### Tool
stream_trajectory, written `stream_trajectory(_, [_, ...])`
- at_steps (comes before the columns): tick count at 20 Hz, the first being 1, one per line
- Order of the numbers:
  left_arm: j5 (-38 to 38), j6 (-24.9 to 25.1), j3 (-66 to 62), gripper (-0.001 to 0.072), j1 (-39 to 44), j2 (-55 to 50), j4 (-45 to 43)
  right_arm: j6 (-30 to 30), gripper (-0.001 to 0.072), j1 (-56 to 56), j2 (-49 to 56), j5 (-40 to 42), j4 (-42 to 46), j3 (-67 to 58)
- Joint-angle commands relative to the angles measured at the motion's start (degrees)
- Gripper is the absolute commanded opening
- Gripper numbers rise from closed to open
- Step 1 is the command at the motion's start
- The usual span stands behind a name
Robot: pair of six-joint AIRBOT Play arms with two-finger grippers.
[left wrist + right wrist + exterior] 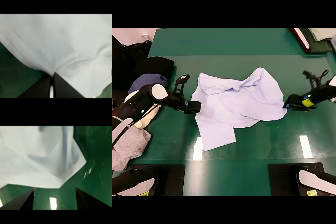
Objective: Fold the shirts.
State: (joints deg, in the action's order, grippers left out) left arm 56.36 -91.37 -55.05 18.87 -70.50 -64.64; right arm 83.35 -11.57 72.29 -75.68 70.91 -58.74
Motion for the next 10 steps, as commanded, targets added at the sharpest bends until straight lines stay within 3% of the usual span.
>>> stream_trajectory(1, [0.24,0.28,-0.48,0.0028,0.02,-0.02,0.07,-0.74,0.0586,0.9,3.32,5.64,-0.96,4.0])
stream_trajectory(2, [0.26,0.28,-0.5,0.0028,0.02,-0.02,0.09,-0.74,0.0569,1.9,4.11,6.75,-0.87,3.96])
stream_trajectory(3, [0.26,0.26,-0.48,0.0027,0.02,-0.02,0.17,-0.79,0.0506,2.93,4.61,8.11,-0.85,3.96])
stream_trajectory(7, [0.42,0.24,-0.59,0.0027,0.02,-0.02,1.46,-0.94,0.0013,5.95,4.98,11.13,-0.72,3.82])
stream_trajectory(10, [-1.14,0.15,-2.82,0.0026,0.02,2.27,1.22,-0.94,0.0012,6.1,3.52,6.51,-0.74,1.75])
